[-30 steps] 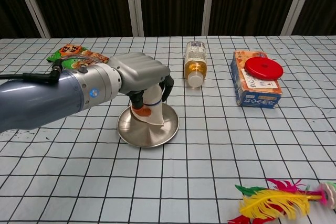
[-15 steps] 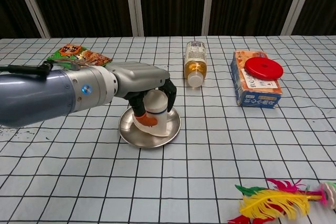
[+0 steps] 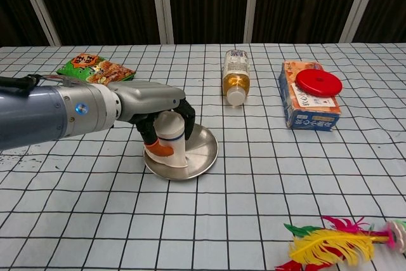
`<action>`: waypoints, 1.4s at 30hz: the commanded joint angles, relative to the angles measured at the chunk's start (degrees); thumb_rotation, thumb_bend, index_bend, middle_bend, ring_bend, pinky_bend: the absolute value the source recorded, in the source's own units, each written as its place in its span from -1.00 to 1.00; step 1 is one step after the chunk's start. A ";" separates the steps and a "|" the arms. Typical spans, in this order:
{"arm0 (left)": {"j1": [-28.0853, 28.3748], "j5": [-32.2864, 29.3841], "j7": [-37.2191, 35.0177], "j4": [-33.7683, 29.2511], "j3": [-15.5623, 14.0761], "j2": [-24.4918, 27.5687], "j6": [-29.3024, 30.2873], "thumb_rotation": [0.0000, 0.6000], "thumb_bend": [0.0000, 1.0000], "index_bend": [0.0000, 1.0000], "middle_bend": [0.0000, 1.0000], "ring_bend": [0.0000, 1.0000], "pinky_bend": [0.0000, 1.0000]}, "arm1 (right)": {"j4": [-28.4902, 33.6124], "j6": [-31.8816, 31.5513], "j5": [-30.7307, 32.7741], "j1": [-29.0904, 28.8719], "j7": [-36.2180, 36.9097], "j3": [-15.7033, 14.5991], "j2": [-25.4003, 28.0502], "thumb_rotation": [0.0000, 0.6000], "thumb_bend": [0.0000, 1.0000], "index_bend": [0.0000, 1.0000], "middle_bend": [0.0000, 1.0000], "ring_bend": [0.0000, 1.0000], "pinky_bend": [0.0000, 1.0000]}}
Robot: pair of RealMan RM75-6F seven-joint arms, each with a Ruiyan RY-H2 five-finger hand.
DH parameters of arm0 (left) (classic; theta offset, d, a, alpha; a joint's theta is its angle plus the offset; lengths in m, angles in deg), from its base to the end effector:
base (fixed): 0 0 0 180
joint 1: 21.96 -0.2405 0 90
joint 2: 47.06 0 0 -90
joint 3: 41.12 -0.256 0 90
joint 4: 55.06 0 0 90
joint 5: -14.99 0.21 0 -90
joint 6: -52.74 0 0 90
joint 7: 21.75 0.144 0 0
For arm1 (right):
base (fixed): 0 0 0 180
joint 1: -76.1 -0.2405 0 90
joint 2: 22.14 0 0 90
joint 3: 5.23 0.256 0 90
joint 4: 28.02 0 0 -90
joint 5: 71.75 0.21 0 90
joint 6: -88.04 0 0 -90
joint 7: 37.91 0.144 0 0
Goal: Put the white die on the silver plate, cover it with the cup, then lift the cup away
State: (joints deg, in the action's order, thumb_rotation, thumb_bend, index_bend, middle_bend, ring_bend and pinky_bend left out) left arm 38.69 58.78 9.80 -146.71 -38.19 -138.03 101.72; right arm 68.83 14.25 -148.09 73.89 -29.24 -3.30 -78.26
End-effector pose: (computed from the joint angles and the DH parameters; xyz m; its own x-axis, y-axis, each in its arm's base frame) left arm -0.0780 0.3238 -0.0674 0.6020 0.4207 0.6786 0.7640 -0.5507 -0.3363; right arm -0.3470 -0.1563 0.1791 0.2545 -0.1919 0.9478 -0.9272 0.2300 0.2956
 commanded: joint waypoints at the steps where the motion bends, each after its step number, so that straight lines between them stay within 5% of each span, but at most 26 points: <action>1: -0.85 1.16 -2.74 0.98 0.59 -0.39 -1.28 1.00 0.12 -0.01 -0.25 -0.55 -0.56 | -0.08 0.09 0.04 -0.02 -0.02 -0.01 -0.05 1.00 -0.81 -0.57 -0.62 -0.70 -1.00; 17: -6.24 19.10 -17.73 10.36 1.77 -6.13 2.74 1.00 0.12 0.01 -0.25 -0.55 -0.55 | 0.35 0.68 0.20 -0.23 -0.44 -0.20 0.10 1.00 -0.81 -0.57 -0.62 -0.70 -1.00; 42: -8.34 26.19 -22.92 18.40 0.34 -10.11 1.42 1.00 0.12 0.01 -0.24 -0.55 -0.55 | 0.66 1.33 0.61 -0.43 -0.58 -0.30 0.37 1.00 -0.81 -0.57 -0.62 -0.70 -1.00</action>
State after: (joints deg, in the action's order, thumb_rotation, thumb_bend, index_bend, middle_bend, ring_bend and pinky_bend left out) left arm 30.57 85.43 -12.18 -127.75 -37.86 -148.19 104.18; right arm 69.49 15.58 -147.47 73.46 -29.82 -3.61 -77.89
